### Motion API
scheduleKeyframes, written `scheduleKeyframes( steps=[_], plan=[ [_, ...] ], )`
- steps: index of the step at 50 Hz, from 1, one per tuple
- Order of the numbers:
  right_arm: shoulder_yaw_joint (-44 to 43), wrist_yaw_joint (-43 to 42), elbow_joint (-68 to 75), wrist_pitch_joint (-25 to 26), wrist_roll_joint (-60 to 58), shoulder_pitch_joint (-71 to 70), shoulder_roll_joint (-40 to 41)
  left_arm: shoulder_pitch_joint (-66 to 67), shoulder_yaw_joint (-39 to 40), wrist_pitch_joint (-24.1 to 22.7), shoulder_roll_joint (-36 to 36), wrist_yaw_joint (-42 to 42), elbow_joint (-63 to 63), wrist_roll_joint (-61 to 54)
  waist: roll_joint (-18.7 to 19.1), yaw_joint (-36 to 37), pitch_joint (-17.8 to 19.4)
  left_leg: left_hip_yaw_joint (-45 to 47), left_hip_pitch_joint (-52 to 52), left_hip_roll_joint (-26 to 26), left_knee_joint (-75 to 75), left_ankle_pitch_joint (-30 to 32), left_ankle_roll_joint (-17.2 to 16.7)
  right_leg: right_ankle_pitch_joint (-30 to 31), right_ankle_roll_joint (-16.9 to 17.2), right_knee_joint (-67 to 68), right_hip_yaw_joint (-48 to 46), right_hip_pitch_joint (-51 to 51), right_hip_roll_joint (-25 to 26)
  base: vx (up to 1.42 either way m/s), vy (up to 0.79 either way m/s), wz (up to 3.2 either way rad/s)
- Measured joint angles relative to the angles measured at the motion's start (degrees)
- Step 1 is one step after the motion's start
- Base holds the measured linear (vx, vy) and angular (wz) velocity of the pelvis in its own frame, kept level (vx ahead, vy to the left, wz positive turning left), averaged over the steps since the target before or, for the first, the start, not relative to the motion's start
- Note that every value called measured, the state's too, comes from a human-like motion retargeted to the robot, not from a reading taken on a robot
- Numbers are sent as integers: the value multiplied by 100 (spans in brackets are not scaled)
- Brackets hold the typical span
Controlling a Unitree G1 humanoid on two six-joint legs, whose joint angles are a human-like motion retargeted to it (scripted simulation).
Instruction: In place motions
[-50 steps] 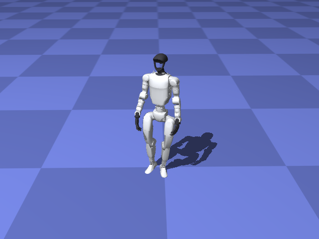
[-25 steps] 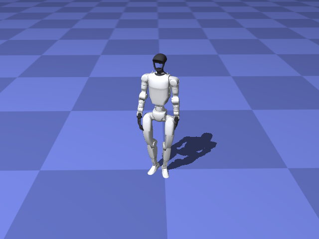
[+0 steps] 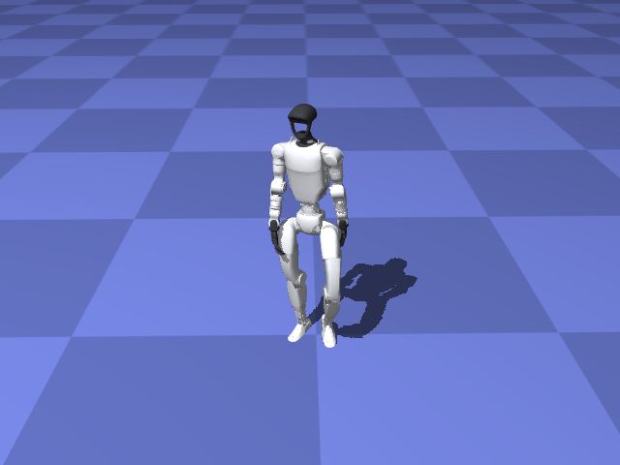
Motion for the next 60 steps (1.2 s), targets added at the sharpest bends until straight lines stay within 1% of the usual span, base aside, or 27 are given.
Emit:
scheduleKeyframes(
  steps=[3,8,14,15,16,17,19,21,23,24,25,27,28,30,32,34,40,43,45,47,48,49,50,52,53,55,60],
  plan=[
    [351,707,-788,-135,-400,-396,184,86,327,171,36,-562,459,-344,-84,301,109,-341,-849,59,1211,-296,1,64,-55,-48,131,20,-2,-10,2,-26],
    [674,466,-1418,-558,-736,-660,304,523,346,158,239,-378,574,-18,-195,448,-15,132,-991,296,1339,-835,193,-17,-68,22,-14,-4,-105,9,-6,27],
    [691,610,-1307,-723,-1316,-319,207,623,250,93,391,-59,574,221,-80,257,-307,-253,96,-461,-1119,-659,-356,-315,65,69,-301,172,-20,29,-8,42],
    [612,607,-1180,-689,-1426,-166,185,597,231,103,404,-29,574,150,-54,272,-386,-258,405,-575,-1735,-700,-537,-383,82,124,-296,178,25,42,-12,9],
    [458,569,-1002,-639,-1527,9,151,521,186,72,409,49,574,40,-22,235,-454,-127,753,-655,-2310,-1112,-611,-468,104,225,-340,171,54,43,-13,15],
    [290,524,-801,-586,-1621,185,112,432,126,29,406,145,574,-78,30,199,-519,-21,1053,-748,-2870,-1382,-618,-548,125,340,-381,162,97,48,-13,22],
    [-104,408,-306,-456,-1741,528,-21,132,-90,-103,375,386,574,-334,219,-39,-631,-125,1360,-946,-3801,-1227,-433,-615,155,659,-615,76,207,40,-15,95],
    [-517,285,150,-283,-1615,822,-248,-401,-391,-259,375,533,574,-483,283,-243,-592,-375,1445,-943,-4232,-922,-496,-322,251,1151,-878,-125,162,12,-20,54],
    [-952,159,543,-157,-1238,1071,-528,-988,-702,-456,382,554,370,-495,95,707,-355,483,1652,-920,-4442,-846,-470,457,502,1905,-34,-360,134,-5,-17,-204],
    [-1229,133,699,-98,-1067,1219,-663,-1253,-951,-528,344,496,164,-527,185,469,-216,135,1620,-897,-4483,-796,-419,932,535,2445,-467,-645,100,-7,-12,150],
    [-1536,124,836,-34,-917,1383,-793,-1509,-1249,-586,286,412,-70,-579,381,-224,-74,-706,1505,-853,-4491,-724,-372,1417,513,3048,-1426,-1009,43,3,-8,322],
    [-1707,-37,1102,101,-826,1678,-1104,-1811,-1399,-613,126,42,-618,-717,519,-280,-147,-667,1408,-757,-4560,-724,-365,1844,329,4219,-1612,-1769,-129,18,-5,74],
    [-1726,-198,1255,130,-807,1818,-1245,-1933,-1411,-627,68,-197,-844,-830,568,-286,-189,-551,1404,-742,-4631,-697,-322,1715,219,4752,-1489,-2159,-60,18,-2,-72],
    [-1715,-561,1623,205,-707,1888,-1488,-2252,-1287,-668,81,-619,-1149,-1004,673,-518,-131,-483,1381,-670,-4701,-667,-303,1390,-170,5600,-1880,-2625,-361,-1,5,-49],
    [-1784,-763,1850,325,-543,1876,-1618,-2552,-1102,-693,87,-590,-1320,-971,759,-691,44,-517,1283,-537,-4637,-644,-290,1142,-266,6080,-1895,-3029,-234,-20,5,2],
    [-1898,-819,1850,431,-423,1991,-1671,-2712,-1071,-736,93,-387,-1398,-933,841,-843,111,-630,1173,-433,-4551,-656,-293,999,-160,6188,-1859,-3252,-36,-13,-4,20],
    [-1865,-891,1850,532,-624,1947,-1494,-2399,-1200,-703,223,-449,-1302,-456,739,-663,5,-357,1388,-571,-4697,-668,-339,1015,-50,5100,-1560,-2534,148,2,-1,-30],
    [-1454,-778,1850,530,-850,1670,-1271,-1789,-1091,-713,128,-353,-1018,-213,677,-544,-222,-199,1501,-770,-4701,-779,-379,1270,362,3445,-1064,-1619,344,7,11,-26],
    [-1119,-764,1757,461,-931,1399,-1056,-1254,-948,-804,57,-189,-813,-151,650,-595,-315,-215,1548,-895,-4601,-898,-403,651,628,2152,-603,-934,494,3,14,6],
    [-711,-870,1510,256,-1052,1078,-792,-650,-637,-867,18,-90,-588,-68,642,-575,-410,-116,1542,-909,-4319,-1075,-432,-388,223,1220,-1263,-305,302,-2,16,-15],
    [-461,-941,1335,112,-1137,914,-641,-332,-432,-878,15,-85,-461,-4,571,-613,-454,-74,1513,-961,-4086,-1151,-408,-426,-45,674,-1428,-119,255,-9,16,-29],
    [-214,-928,1095,-31,-1211,751,-493,-58,-245,-874,25,-90,-298,54,462,-552,-503,59,1371,-1002,-3713,-1094,-344,-280,-59,269,-1377,-4,135,-15,15,-50],
    [31,-872,823,-173,-1280,589,-347,194,-68,-863,43,-102,-117,107,334,-442,-555,235,1174,-1038,-3271,-970,-261,-41,54,-65,-1219,74,-21,-33,13,-72],
    [408,-458,64,-381,-1296,165,-135,439,226,-800,125,-19,257,104,191,-263,-512,343,330,-582,-1684,-226,-195,-47,227,-70,-973,-65,-278,-56,10,-18],
    [567,-234,-356,-479,-1245,-65,-60,520,385,-759,199,36,395,89,172,-351,-424,120,-206,-309,-793,79,-141,-28,193,-76,-1185,-158,-321,-52,6,27],
    [853,163,-1118,-642,-1092,-382,38,915,557,-685,307,101,545,29,43,-40,-337,-609,-1183,-412,469,288,12,30,67,-97,-1028,-235,-291,-26,0,-31],
    [945,492,-1992,-941,-1191,-1048,103,1322,792,33,358,239,574,-273,-32,-61,-148,-439,-2050,112,2252,-755,515,-69,-105,-4,-1192,-137,-330,-10,1,27]
  ],
)
